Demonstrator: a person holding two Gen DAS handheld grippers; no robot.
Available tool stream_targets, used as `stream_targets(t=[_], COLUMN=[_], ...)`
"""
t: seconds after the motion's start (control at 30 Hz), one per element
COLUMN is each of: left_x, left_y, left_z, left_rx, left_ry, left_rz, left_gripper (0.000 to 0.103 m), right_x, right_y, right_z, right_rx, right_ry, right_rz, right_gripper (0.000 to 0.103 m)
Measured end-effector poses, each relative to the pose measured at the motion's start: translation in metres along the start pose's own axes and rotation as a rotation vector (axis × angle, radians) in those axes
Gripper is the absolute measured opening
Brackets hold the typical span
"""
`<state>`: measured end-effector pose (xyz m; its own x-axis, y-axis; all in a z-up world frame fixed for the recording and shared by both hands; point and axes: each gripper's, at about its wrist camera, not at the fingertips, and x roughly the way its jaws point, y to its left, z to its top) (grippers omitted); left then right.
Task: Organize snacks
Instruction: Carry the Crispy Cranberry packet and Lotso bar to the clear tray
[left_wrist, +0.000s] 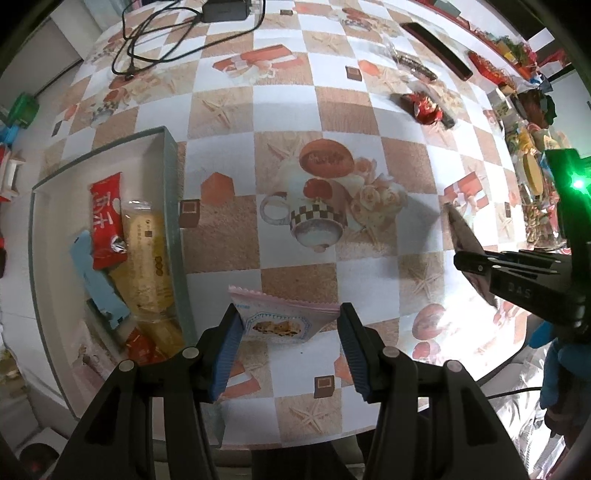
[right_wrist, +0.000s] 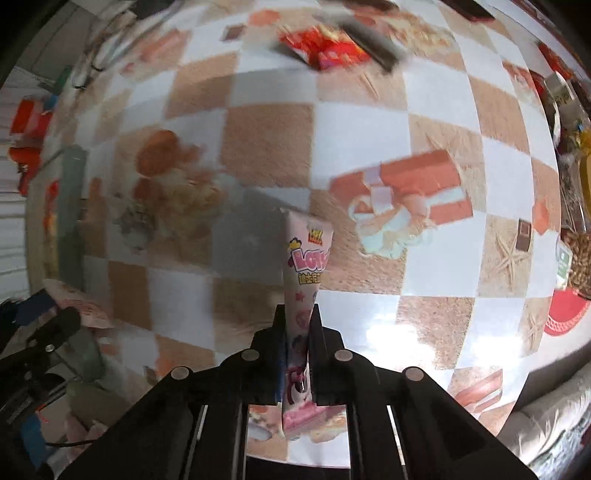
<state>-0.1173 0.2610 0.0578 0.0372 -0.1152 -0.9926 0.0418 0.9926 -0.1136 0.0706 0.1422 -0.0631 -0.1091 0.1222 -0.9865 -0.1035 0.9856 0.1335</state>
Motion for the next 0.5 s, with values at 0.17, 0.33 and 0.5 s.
stream_targets(t=[0.17, 0.33, 0.5], left_x=[-0.021, -0.037, -0.050], left_y=[0.013, 0.031, 0.054], left_z=[-0.005, -0.008, -0.013], left_rx=[-0.015, -0.056, -0.107], left_ry=[-0.033, -0.072, -0.106], left_rz=[-0.008, -0.013, -0.014], left_gripper=[0.056, 0.056, 0.056], right_x=[-0.016, -0.039, -0.064], right_y=[0.018, 0.051, 0.084], right_z=[0.007, 0.021, 0.028], right_rx=[-0.030, -0.076, -0.135], right_ry=[-0.033, -0.059, -0.082], right_rz=[0.042, 0.081, 0.102], right_gripper=[0.010, 0.010, 0.010])
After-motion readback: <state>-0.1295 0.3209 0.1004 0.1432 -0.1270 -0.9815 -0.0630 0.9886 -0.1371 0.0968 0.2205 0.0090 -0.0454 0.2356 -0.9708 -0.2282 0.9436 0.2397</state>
